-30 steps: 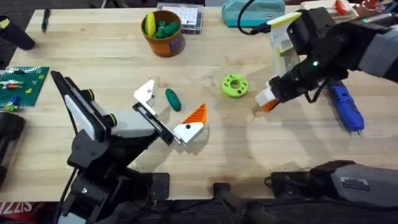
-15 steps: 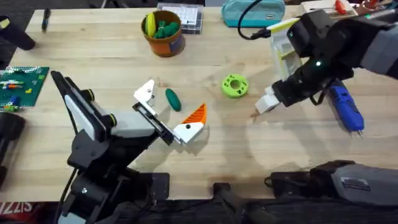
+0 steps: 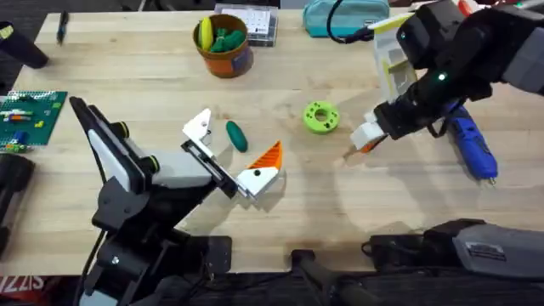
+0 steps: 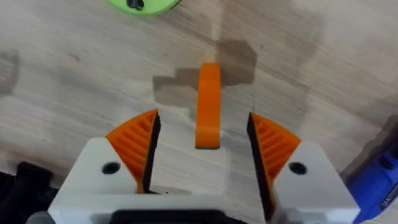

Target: Pick up the gripper from the table and insert it into the empty holder that is missing its gripper. Then pick up a screw, insert it into the mounting hole, and use the screwdriver to tighten it. Finally, clean up the table by picking up the vegetable and placing it into the bucket.

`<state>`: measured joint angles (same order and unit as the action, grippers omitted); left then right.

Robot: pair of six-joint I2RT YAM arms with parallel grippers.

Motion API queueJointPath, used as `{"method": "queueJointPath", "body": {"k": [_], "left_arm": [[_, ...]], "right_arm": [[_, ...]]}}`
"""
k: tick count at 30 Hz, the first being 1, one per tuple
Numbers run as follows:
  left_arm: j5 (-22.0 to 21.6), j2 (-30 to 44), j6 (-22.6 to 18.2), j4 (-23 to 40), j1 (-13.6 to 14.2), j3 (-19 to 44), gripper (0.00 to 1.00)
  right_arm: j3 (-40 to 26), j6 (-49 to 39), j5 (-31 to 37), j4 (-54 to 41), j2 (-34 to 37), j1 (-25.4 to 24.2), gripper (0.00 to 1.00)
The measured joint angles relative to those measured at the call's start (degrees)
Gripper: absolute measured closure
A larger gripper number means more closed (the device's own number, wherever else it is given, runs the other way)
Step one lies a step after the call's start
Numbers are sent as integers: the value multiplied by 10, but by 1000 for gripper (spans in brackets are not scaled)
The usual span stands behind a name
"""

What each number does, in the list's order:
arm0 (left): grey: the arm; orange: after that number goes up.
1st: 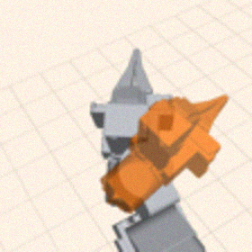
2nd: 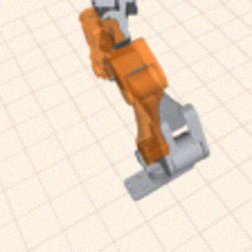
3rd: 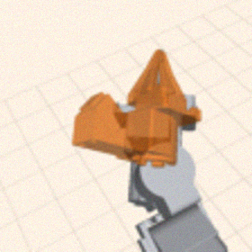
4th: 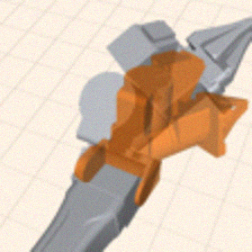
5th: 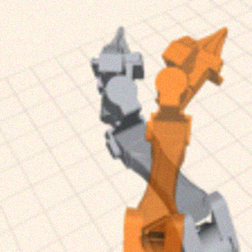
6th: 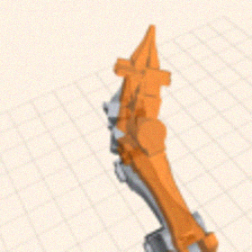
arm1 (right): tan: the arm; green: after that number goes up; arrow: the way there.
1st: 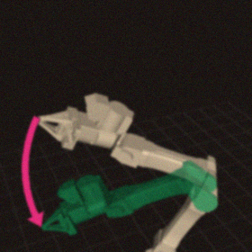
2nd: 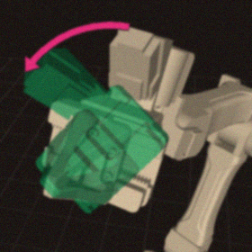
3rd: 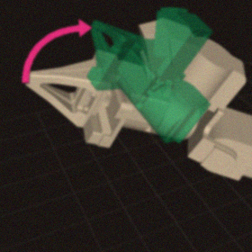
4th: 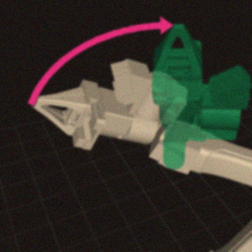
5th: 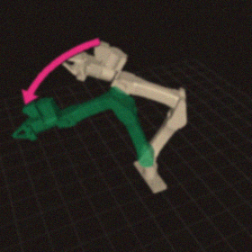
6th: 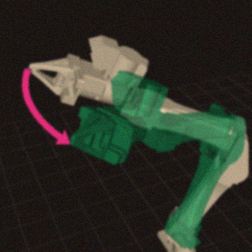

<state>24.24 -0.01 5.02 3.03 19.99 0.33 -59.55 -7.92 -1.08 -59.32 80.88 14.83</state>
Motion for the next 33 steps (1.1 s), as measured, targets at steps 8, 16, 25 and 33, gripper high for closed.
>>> {"method": "queueJointPath", "body": {"k": [8, 16, 25, 33], "left_arm": [[0, 0, 0, 0, 0, 0, 15], [0, 0, 0, 0, 0, 0, 15], [0, 0, 0, 0, 0, 0, 13], [0, 0, 0, 0, 0, 0, 13]], "right_arm": [[0, 0, 2, 1, 0, 0, 324], [0, -1, 2, 1, 0, 0, 491], [0, 0, 2, 1, 0, 0, 535], [0, 0, 2, 2, 7, 0, 493]]}}
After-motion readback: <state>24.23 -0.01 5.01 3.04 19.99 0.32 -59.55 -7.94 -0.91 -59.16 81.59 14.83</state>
